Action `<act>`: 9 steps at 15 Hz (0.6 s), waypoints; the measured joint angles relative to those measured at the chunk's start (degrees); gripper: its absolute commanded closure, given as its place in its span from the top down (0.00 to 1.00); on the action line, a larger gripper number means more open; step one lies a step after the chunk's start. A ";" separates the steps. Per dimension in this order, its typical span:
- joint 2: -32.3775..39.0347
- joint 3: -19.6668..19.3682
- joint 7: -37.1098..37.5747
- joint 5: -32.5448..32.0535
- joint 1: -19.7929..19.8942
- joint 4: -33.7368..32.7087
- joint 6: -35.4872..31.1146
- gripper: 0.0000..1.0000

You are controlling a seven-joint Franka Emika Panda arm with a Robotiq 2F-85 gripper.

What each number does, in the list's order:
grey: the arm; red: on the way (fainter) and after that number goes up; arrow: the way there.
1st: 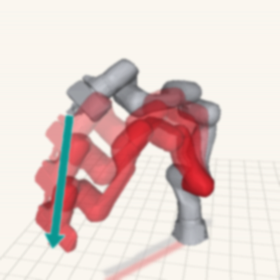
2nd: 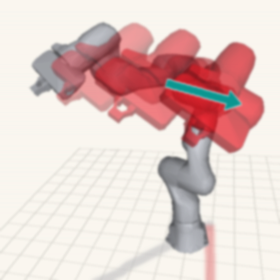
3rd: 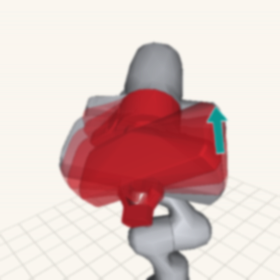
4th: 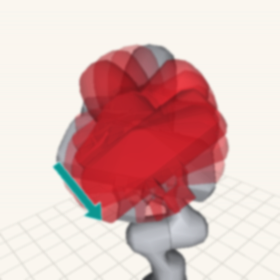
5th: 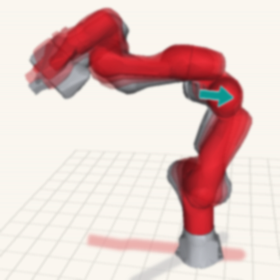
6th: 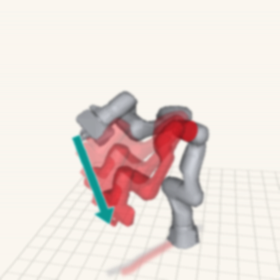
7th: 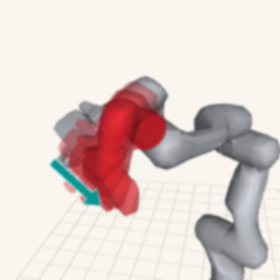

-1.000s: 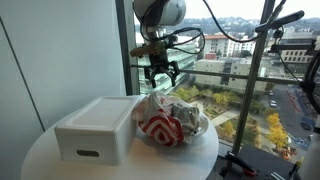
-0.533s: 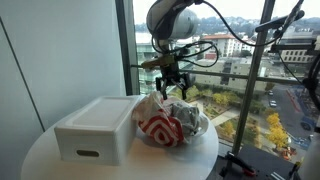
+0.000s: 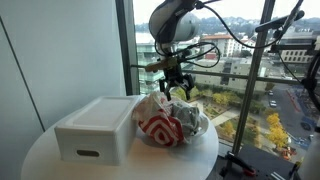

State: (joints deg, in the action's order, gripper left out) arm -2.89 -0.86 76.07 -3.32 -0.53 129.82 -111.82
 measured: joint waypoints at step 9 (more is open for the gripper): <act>0.49 -6.64 -0.18 -0.56 8.00 5.79 0.03 1.00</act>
State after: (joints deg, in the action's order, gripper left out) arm -2.40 -7.50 75.89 -3.88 7.47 135.61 -111.79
